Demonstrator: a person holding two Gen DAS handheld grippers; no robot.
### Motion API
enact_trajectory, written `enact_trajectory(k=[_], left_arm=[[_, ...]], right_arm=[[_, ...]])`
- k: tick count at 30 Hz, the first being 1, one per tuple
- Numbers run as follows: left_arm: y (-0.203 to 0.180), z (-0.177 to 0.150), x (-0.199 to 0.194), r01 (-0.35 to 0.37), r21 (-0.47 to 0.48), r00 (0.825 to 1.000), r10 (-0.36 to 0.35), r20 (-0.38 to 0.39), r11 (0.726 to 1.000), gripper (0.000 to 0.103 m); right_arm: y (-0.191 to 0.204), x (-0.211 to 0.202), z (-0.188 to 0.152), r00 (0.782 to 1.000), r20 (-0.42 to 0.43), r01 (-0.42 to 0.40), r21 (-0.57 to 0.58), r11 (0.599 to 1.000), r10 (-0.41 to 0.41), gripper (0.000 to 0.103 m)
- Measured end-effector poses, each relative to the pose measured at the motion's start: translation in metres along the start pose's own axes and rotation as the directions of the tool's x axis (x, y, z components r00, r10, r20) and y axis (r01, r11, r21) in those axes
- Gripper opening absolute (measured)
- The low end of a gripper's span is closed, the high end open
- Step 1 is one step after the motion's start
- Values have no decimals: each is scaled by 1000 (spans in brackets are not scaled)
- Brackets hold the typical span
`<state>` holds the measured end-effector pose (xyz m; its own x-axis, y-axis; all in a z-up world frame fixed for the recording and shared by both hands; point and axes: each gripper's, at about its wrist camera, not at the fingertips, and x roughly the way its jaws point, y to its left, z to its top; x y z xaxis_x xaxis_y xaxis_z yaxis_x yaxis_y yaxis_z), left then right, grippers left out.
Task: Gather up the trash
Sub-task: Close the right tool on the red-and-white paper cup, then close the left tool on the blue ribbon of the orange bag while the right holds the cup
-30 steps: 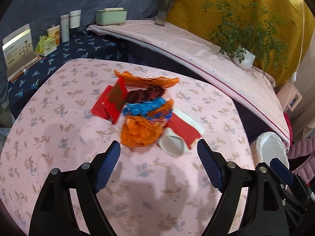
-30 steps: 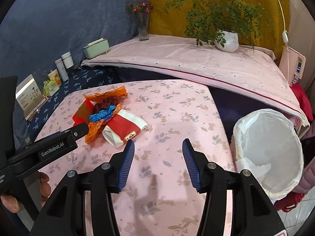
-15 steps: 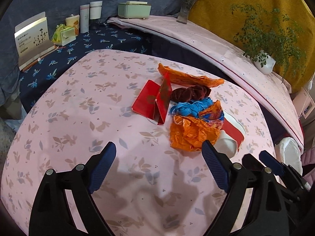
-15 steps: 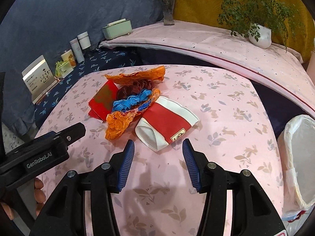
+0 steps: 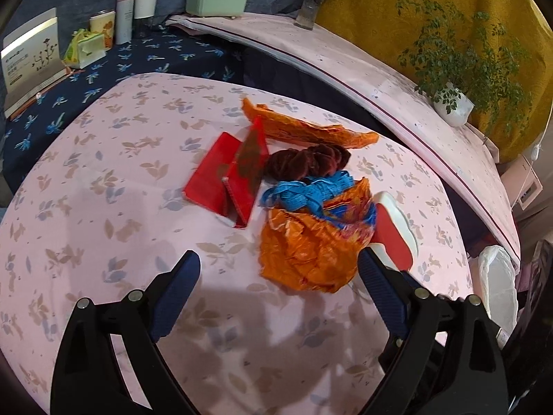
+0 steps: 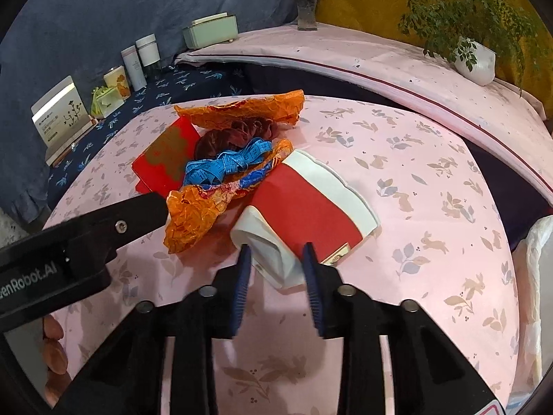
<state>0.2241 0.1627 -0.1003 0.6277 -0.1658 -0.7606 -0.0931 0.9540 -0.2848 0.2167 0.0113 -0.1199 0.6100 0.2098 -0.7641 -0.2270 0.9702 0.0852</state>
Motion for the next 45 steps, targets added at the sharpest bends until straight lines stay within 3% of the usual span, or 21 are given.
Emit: enact_trajectory(k=[7,13,19,21,24,29,45], left_arm=[[-21,2,21,38,11,999,-37,-35,999,88],[-31,2,40,13,15,999,-12,-51,1000,83],[-39,-6,52,-21,57,997,25,-73,998,60],[-41,-9,52,-32,78,997,37,-69,996,47],[-44,-13,50,-18,91,997,24,-71,996,30],[-51,-22,41,8,114,997,0,-73,993,12],[-95,-54,-22,130,155,991,-125,-46,979,6]], right_arm=[[-17,-12,-11,1000,17,-8,27,1000,7,17],[-44,-23,-15,1000,25,3,105,994,-5,17],[-63,-31,-16,1000,25,4,177,984,-9,17],[-68,-34,-17,1000,24,0,200,980,-5,17],[-73,-38,-21,1000,25,-5,229,973,-1,17],[-79,-47,-28,1000,31,-9,253,967,2,17],[-111,-102,-49,994,105,-30,327,944,-5,16]])
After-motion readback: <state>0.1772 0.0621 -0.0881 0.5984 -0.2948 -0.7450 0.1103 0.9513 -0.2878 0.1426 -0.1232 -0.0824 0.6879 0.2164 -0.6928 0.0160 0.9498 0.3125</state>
